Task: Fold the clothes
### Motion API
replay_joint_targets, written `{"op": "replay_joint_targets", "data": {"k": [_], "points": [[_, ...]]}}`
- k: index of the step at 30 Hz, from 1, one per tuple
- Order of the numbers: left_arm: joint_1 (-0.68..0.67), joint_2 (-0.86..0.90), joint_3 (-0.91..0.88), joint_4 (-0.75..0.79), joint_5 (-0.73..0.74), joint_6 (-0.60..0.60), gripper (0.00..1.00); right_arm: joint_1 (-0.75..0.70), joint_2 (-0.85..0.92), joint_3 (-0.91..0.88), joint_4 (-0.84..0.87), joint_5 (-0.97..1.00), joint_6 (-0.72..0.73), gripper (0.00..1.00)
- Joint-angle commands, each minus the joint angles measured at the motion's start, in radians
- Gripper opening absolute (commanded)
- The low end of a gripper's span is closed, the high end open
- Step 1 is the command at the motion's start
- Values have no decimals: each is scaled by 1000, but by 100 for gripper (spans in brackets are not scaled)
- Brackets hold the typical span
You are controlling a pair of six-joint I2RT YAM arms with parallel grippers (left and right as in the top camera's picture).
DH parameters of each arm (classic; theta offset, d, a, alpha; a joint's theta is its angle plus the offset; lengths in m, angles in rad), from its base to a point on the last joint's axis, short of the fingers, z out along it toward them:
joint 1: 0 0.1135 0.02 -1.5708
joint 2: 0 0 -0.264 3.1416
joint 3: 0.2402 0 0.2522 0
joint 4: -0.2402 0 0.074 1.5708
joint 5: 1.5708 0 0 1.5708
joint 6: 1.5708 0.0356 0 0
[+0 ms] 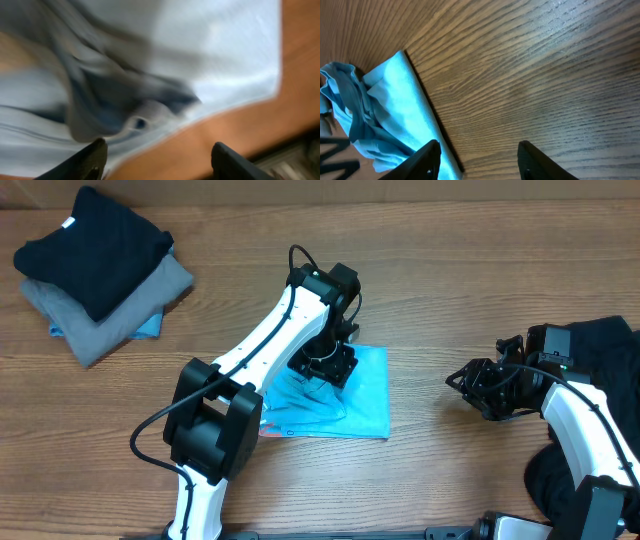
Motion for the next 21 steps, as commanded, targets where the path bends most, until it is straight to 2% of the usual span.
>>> {"op": "replay_joint_targets", "data": {"k": [1, 6, 8, 11, 13, 15, 17, 19, 21], "points": [[4, -13, -11, 29, -116, -67, 72, 3, -18, 21, 4, -7, -8, 54], [-3, -13, -84, 64, -174, -216, 72, 3, -18, 21, -3, -7, -11, 55], [-3, -13, -126, 122, -168, -224, 74, 3, -18, 21, -5, -7, -15, 55], [-4, -13, -186, 196, -129, -228, 71, 3, -18, 21, -7, -8, -31, 56], [-4, -13, -200, 199, -88, -229, 57, 3, -18, 21, -16, -8, -34, 55], [-5, -13, -199, 191, -53, -229, 29, 3, -18, 21, -25, -8, -37, 55], [-5, -14, -190, 176, -11, -231, 11, 3, -18, 21, -25, -7, -37, 55], [-5, -14, -178, 158, 17, -231, 4, 3, -18, 21, -21, -7, -37, 55], [-5, -14, -144, 120, 31, -231, 4, 3, -18, 21, -21, -7, -37, 55]]}}
